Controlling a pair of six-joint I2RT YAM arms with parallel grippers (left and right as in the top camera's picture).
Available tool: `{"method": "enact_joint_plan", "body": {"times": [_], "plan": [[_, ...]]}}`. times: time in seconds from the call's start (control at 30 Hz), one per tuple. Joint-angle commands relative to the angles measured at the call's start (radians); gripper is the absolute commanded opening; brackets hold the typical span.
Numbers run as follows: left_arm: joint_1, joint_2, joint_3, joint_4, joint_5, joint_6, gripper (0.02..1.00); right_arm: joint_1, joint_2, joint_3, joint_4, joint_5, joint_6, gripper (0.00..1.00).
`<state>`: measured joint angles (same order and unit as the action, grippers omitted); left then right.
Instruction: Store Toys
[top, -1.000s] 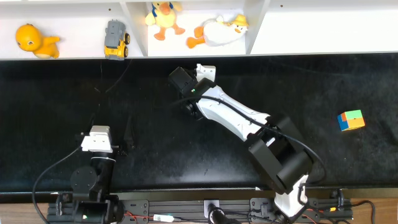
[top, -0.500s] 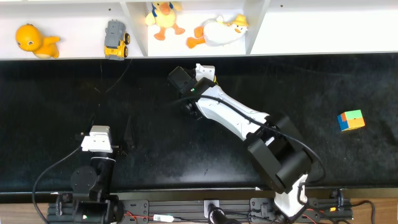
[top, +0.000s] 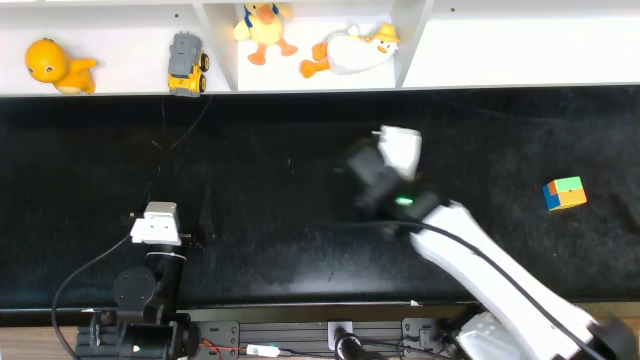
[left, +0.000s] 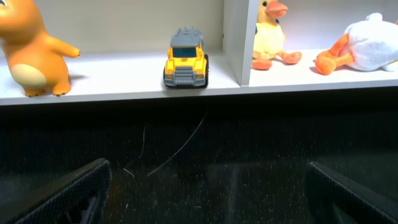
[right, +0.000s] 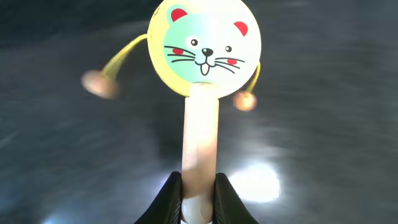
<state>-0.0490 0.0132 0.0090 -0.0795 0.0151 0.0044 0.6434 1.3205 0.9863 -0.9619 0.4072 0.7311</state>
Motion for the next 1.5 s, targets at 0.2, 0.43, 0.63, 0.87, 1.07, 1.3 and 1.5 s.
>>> {"method": "enact_joint_plan", "body": {"times": [0.2, 0.43, 0.63, 0.87, 1.07, 1.3, 1.5], "plan": [[0.002, -0.010, -0.001, -0.004, 0.010, 0.019, 0.998, -0.426, -0.076, 0.093, -0.043, -0.015, -0.564, 0.045], [0.002, -0.010, -0.001, -0.004, 0.010, 0.018, 0.998, -0.525, 0.070, 0.231, 0.049, -0.087, -0.861, 0.042], [0.002, -0.010, -0.001, -0.004, 0.010, 0.019, 0.998, -0.525, 0.225, 0.317, 0.159, -0.105, -0.903, 0.042], [0.002, -0.010, -0.001, -0.004, 0.010, 0.019, 0.998, -0.525, 0.356, 0.374, 0.300, -0.136, -0.891, 0.060], [0.002, -0.010, -0.001, -0.005, 0.010, 0.019, 0.998, -0.526, 0.445, 0.422, 0.395, -0.188, -0.854, 0.084], [0.002, -0.010, -0.001, -0.004, 0.010, 0.018, 0.998, -0.526, 0.490, 0.441, 0.428, -0.190, -0.826, 0.178], [0.002, -0.010, -0.001, -0.004, 0.010, 0.018, 0.998, -0.522, 0.489, 0.441, 0.420, -0.191, -0.818, 0.270]]}}
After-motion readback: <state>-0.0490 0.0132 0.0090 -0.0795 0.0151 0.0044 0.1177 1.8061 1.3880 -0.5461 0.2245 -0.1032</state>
